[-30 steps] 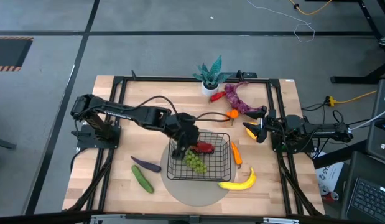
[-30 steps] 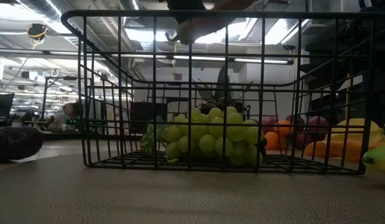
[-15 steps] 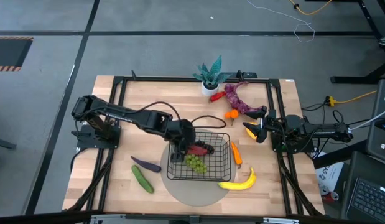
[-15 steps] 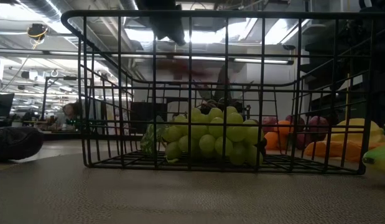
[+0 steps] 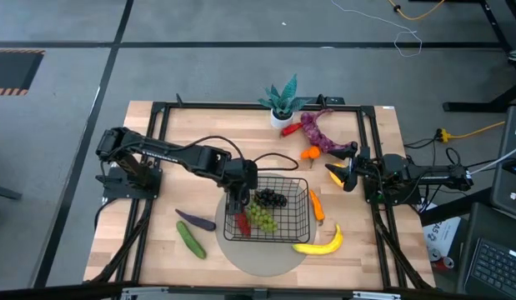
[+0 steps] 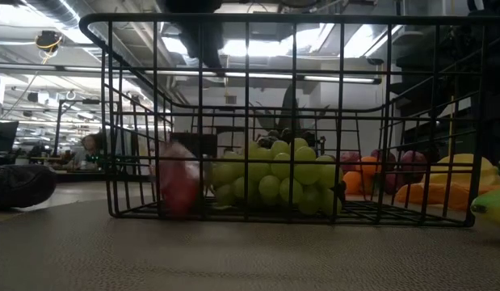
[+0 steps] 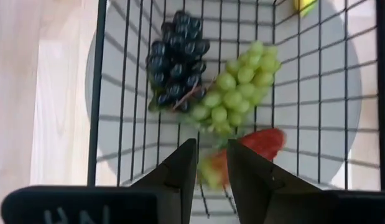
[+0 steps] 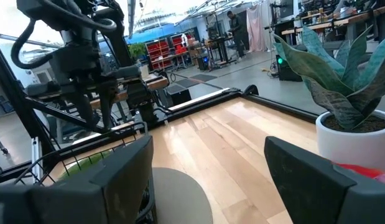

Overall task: Build produce basket
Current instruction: Put the violet eggplant into the black wire basket

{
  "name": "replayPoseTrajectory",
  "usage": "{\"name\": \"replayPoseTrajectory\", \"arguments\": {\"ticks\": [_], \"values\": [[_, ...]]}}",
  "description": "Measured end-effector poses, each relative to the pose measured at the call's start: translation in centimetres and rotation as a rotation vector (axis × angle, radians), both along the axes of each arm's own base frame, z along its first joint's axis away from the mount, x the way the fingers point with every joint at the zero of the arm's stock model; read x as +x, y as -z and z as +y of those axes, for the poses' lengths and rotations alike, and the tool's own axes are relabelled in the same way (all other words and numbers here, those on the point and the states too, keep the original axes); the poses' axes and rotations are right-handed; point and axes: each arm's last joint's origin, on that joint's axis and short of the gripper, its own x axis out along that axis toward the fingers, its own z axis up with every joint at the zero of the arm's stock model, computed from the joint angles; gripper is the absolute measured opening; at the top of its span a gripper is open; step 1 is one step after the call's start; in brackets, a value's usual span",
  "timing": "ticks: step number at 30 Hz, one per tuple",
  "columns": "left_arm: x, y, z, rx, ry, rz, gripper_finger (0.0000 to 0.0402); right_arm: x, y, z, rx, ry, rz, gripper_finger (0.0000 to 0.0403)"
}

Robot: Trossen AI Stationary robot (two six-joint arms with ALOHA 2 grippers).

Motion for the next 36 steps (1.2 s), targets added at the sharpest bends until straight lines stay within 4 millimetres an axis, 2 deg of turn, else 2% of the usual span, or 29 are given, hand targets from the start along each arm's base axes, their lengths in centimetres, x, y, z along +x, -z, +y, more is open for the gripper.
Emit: {"name": "replayPoseTrajectory", "arguments": {"ticks": [7, 13, 19, 22, 25, 30, 33, 36], "values": [[-1.2, -1.0, 0.0, -0.025, -0.056, 0.067, 0.0084, 0.0, 0.0, 0.0, 0.027, -0.001, -0.009, 0.031], [-4.0, -2.5, 0.8, 0.107, -0.119, 0.205, 0.0084, 0.0, -0.2, 0.0, 0.051, -0.002, -0.03, 0.031], [-7.5, -3.1, 1.8, 0.152, -0.392, 0.411, 0.0084, 0.0, -0.3, 0.0, 0.056, -0.003, -0.042, 0.031], [-8.6, -3.0, 1.4, 0.161, -0.48, 0.501, 0.0084, 0.0, -0.3, 0.0, 0.057, -0.003, -0.047, 0.031], [-9.2, -2.4, 0.9, 0.163, -0.496, 0.555, 0.0084, 0.0, -0.3, 0.0, 0.056, -0.003, -0.049, 0.031], [-10.1, 0.1, -0.8, 0.032, -0.437, 0.719, 0.0084, 0.0, -0.3, 0.0, 0.058, -0.003, -0.047, 0.031], [-11.6, 1.4, -1.5, 0.012, -0.399, 0.79, 0.0084, 0.0, -0.3, 0.0, 0.058, -0.004, -0.048, 0.031], [-14.0, 1.5, -1.8, -0.018, -0.425, 0.79, 0.008, 0.0, -0.3, 0.0, 0.058, -0.004, -0.047, 0.031]]}}
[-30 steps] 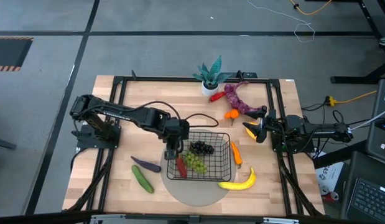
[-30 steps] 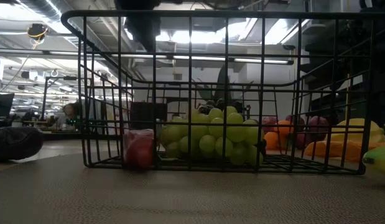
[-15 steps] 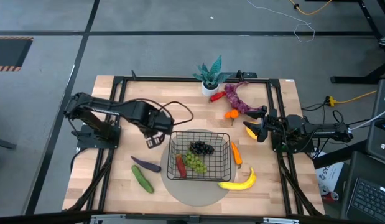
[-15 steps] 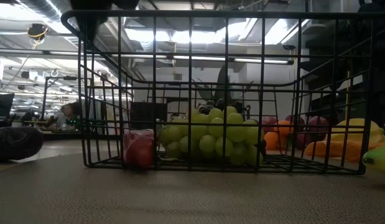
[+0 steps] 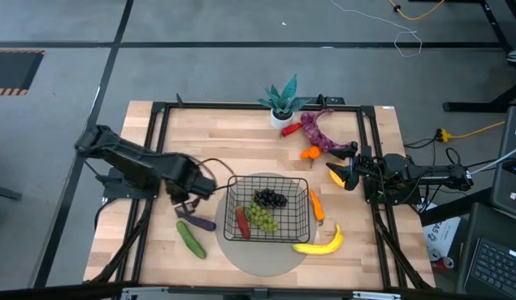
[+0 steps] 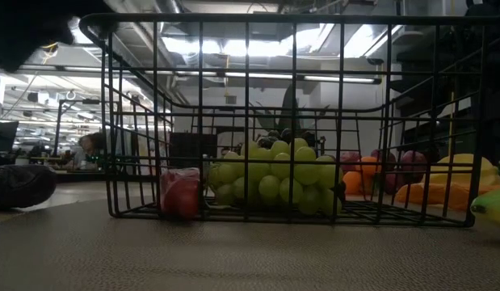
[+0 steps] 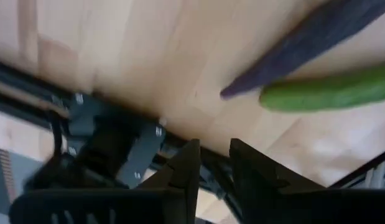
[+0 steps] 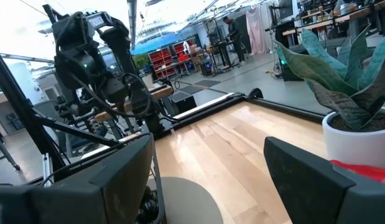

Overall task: Build produce basket
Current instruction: Put the violet eggplant into the black wire basket

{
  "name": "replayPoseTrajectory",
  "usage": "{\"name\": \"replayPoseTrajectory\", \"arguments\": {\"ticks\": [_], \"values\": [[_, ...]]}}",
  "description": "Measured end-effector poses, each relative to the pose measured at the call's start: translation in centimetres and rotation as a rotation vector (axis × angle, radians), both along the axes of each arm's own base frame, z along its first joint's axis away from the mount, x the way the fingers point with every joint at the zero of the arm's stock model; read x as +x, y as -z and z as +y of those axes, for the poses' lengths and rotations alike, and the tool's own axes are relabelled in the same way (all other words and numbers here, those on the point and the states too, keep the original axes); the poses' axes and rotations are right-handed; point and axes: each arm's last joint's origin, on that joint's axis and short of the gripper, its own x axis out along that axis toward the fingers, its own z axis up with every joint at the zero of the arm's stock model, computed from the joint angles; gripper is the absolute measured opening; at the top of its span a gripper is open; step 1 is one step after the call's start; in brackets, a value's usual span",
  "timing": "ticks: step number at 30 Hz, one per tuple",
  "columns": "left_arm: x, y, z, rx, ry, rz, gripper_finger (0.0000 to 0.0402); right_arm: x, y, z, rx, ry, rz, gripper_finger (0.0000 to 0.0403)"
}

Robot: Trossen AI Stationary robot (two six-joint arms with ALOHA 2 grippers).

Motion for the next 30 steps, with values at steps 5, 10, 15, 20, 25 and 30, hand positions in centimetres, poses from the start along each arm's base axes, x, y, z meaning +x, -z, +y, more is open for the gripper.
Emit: {"name": "replayPoseTrajectory", "arguments": {"ticks": [5, 10, 15, 20, 25, 30], "values": [[-4.4, -1.4, 0.1, 0.025, -0.043, -0.226, 0.0054, 0.0, 0.0, 0.0, 0.0, 0.0, 0.0, 0.031], [-6.6, -0.7, 0.4, 0.007, -0.034, -0.628, 0.0023, 0.0, 0.0, 0.0, 0.0, 0.0, 0.0, 0.031], [-6.4, 3.6, -0.1, -0.081, -0.035, -0.771, 0.0002, 0.0, 0.0, 0.0, 0.0, 0.0, 0.0, 0.031], [-5.8, 7.4, -0.4, -0.129, -0.135, -0.822, 0.0015, 0.0, 0.0, 0.0, 0.0, 0.0, 0.0, 0.031], [-6.3, 10.2, -0.4, -0.178, -0.221, -0.704, 0.0048, 0.0, 0.0, 0.0, 0.0, 0.0, 0.0, 0.031], [-6.4, 10.5, -0.5, -0.221, -0.243, -0.673, 0.0095, 0.0, 0.0, 0.0, -0.002, 0.0, 0.002, 0.031]]}}
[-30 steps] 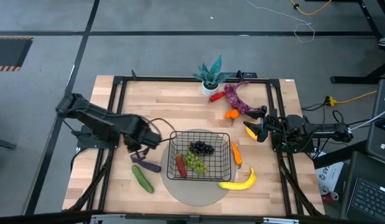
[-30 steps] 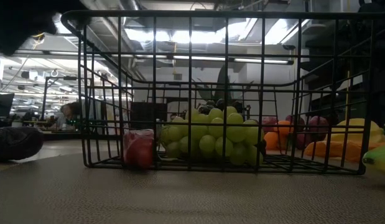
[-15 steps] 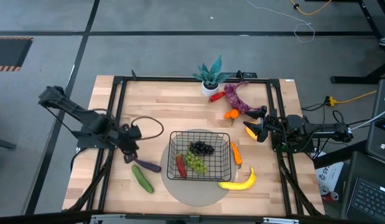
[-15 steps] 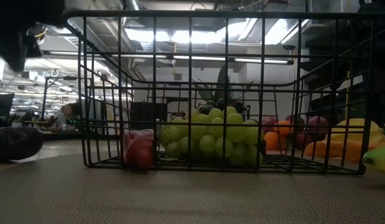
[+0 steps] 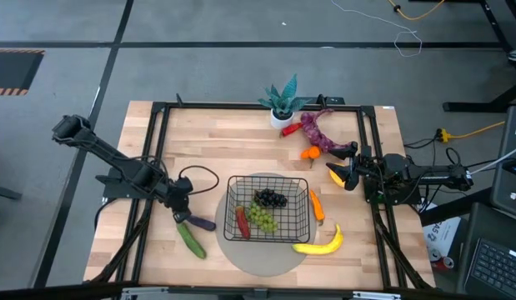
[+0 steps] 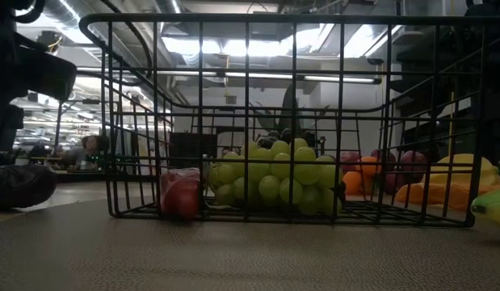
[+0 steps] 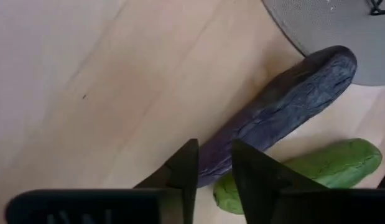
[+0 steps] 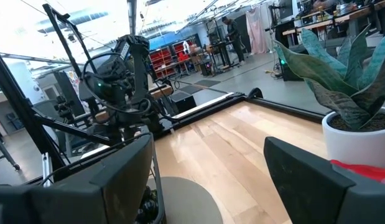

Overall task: Build produce basket
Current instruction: Put the violet eggplant into the black wire basket

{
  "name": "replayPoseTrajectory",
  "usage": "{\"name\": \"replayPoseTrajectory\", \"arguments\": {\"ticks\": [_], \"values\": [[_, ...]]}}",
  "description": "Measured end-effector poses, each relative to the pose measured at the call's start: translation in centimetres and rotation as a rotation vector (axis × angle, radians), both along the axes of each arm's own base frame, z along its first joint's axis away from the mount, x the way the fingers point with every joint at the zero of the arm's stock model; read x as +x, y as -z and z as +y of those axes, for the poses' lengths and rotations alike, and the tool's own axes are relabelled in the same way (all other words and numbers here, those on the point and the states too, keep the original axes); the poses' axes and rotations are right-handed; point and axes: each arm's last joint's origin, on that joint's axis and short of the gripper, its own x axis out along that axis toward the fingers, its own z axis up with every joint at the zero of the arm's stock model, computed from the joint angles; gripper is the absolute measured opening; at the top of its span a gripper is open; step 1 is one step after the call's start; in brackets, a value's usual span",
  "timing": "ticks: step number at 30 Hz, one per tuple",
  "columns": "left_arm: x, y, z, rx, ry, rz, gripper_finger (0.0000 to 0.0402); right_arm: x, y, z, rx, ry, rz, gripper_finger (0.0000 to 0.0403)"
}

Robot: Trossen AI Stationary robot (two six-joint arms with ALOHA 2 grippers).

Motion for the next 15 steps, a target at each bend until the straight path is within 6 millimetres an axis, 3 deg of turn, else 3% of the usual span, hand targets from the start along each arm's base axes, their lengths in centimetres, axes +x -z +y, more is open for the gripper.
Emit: {"name": "replayPoseTrajectory", "arguments": {"ticks": [6, 15], "values": [[0.3, -0.1, -0.2, 0.063, 0.135, -0.064, 0.0129, 0.0, 0.0, 0.0, -0.002, 0.0, 0.001, 0.031], [1.4, 0.7, -1.6, 0.128, 0.425, -0.129, 0.0127, 0.0, 0.1, 0.0, -0.002, 0.0, 0.01, 0.031]]}}
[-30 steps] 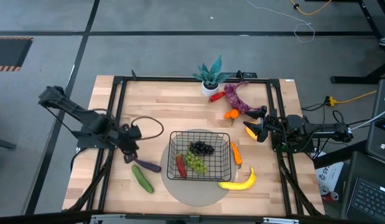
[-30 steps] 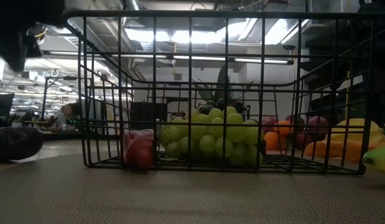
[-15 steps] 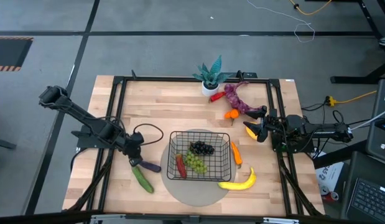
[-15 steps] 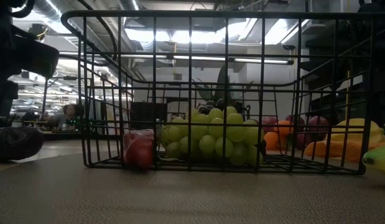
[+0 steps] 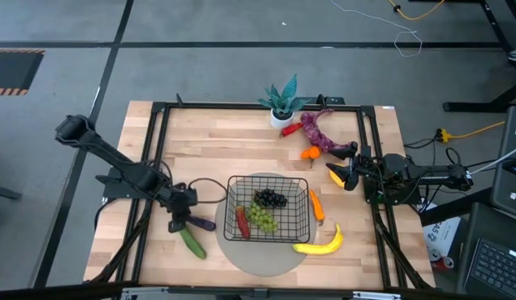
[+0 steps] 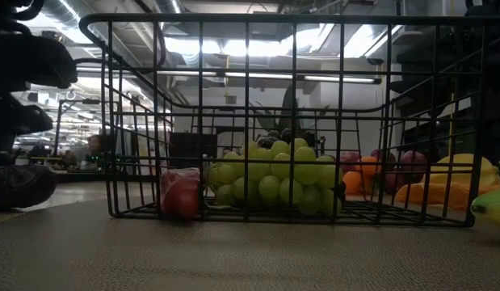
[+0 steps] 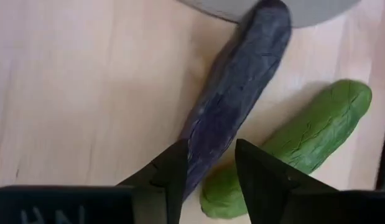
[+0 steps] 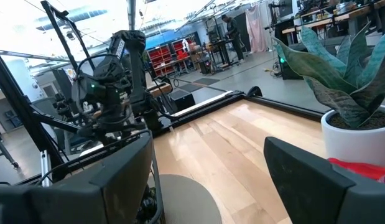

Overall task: Build produce basket
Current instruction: Put the violet eggplant into the black wire basket

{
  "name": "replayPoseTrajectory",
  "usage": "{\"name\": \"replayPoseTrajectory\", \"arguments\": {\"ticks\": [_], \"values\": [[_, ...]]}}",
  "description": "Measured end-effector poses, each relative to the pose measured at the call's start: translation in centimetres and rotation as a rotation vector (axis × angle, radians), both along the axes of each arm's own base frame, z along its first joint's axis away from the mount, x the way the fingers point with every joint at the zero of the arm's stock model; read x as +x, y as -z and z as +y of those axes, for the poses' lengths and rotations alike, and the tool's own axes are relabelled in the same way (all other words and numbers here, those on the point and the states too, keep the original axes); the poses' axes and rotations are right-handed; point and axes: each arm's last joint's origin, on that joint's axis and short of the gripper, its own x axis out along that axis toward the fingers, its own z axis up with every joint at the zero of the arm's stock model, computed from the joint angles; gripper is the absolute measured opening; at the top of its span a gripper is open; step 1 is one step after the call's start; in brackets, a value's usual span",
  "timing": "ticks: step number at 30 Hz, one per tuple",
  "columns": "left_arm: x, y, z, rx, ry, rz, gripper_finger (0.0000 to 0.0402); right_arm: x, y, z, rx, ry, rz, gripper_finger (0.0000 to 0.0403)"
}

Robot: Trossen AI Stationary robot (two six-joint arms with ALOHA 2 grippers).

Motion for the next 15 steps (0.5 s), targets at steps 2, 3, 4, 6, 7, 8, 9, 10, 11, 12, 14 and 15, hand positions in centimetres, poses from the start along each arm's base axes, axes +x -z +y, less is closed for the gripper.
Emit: {"name": "replayPoseTrajectory", "arguments": {"ticks": [2, 3, 4, 6, 7, 8, 9, 10, 11, 12, 14, 15], "values": [[0.2, 0.4, -0.3, 0.036, 0.054, -0.008, 0.0127, 0.0, 0.0, 0.0, 0.0, 0.0, 0.0, 0.031], [0.2, 0.6, -0.4, 0.057, 0.072, -0.002, 0.0127, 0.0, 0.0, 0.0, 0.001, 0.0, -0.001, 0.031], [0.3, 0.8, -0.4, 0.075, 0.089, 0.006, 0.0127, 0.0, 0.0, 0.0, 0.002, 0.0, -0.001, 0.031], [0.4, 1.4, -0.5, 0.096, 0.102, 0.031, 0.0127, 0.0, 0.0, 0.0, 0.002, 0.0, -0.001, 0.031], [0.5, 1.5, -0.6, 0.101, 0.106, 0.041, 0.0127, 0.0, 0.0, 0.0, 0.002, 0.0, -0.001, 0.031], [0.6, 1.8, -0.6, 0.108, 0.106, 0.055, 0.0127, 0.0, 0.0, 0.0, 0.002, 0.0, -0.001, 0.031], [0.6, 2.0, -0.7, 0.112, 0.109, 0.071, 0.0127, 0.0, 0.0, 0.0, 0.002, 0.0, -0.001, 0.031], [0.7, 2.3, -0.7, 0.114, 0.112, 0.085, 0.0127, 0.0, 0.0, 0.0, 0.002, 0.0, -0.001, 0.031], [0.8, 2.4, -0.8, 0.115, 0.113, 0.094, 0.0127, 0.0, 0.0, 0.0, 0.002, 0.0, -0.001, 0.031], [0.8, 2.6, -0.8, 0.118, 0.109, 0.102, 0.0127, 0.0, 0.0, 0.0, 0.002, 0.0, -0.001, 0.031], [0.9, 2.8, -0.8, 0.122, 0.108, 0.116, 0.0127, 0.0, 0.0, 0.0, 0.002, 0.0, -0.001, 0.031], [0.9, 2.9, -0.9, 0.123, 0.108, 0.121, 0.0127, 0.0, 0.0, 0.0, 0.002, 0.0, -0.001, 0.031]]}}
